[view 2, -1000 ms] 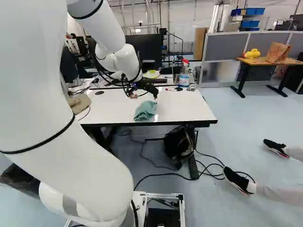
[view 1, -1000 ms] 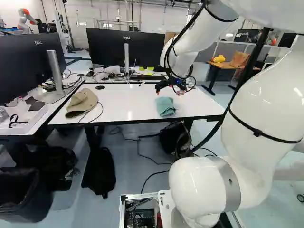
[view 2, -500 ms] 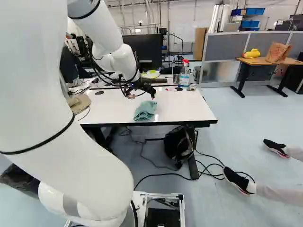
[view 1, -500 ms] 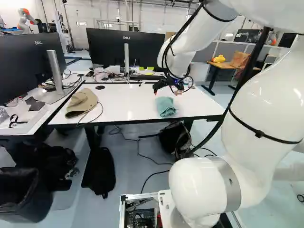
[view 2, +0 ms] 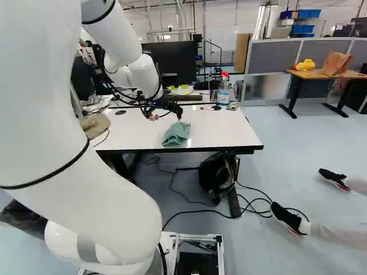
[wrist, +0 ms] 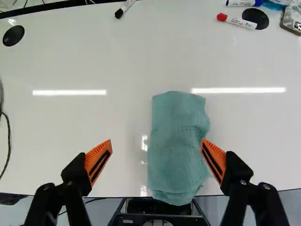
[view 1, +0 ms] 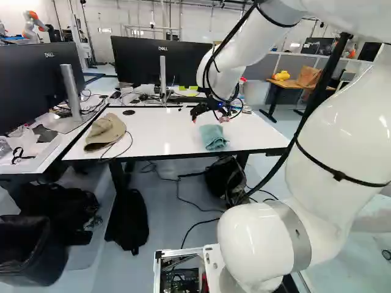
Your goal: Clean the table with the green towel
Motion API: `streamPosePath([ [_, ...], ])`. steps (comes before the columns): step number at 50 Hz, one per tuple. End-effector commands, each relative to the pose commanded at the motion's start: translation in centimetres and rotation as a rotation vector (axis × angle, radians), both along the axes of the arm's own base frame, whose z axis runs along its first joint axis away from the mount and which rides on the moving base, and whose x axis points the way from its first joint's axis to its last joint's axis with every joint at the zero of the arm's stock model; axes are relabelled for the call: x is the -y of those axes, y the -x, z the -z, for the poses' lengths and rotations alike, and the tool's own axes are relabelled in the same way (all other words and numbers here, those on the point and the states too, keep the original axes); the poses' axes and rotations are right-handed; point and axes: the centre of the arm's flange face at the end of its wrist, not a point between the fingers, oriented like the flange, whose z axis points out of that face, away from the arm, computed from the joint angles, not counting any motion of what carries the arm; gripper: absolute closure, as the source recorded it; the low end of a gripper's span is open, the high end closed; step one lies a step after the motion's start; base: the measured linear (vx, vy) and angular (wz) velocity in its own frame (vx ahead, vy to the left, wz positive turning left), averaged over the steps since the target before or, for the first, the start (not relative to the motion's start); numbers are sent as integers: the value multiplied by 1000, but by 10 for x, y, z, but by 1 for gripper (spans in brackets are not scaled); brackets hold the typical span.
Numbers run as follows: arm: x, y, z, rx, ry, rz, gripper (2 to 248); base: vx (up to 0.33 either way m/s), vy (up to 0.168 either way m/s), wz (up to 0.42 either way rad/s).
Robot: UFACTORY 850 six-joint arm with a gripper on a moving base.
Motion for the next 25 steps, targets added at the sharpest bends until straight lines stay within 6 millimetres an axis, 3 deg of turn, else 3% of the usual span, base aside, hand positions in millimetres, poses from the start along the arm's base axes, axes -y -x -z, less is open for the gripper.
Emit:
streamPosePath([
  [25, 1, 7, 9, 37, 1, 2, 3, 0, 0, 0],
])
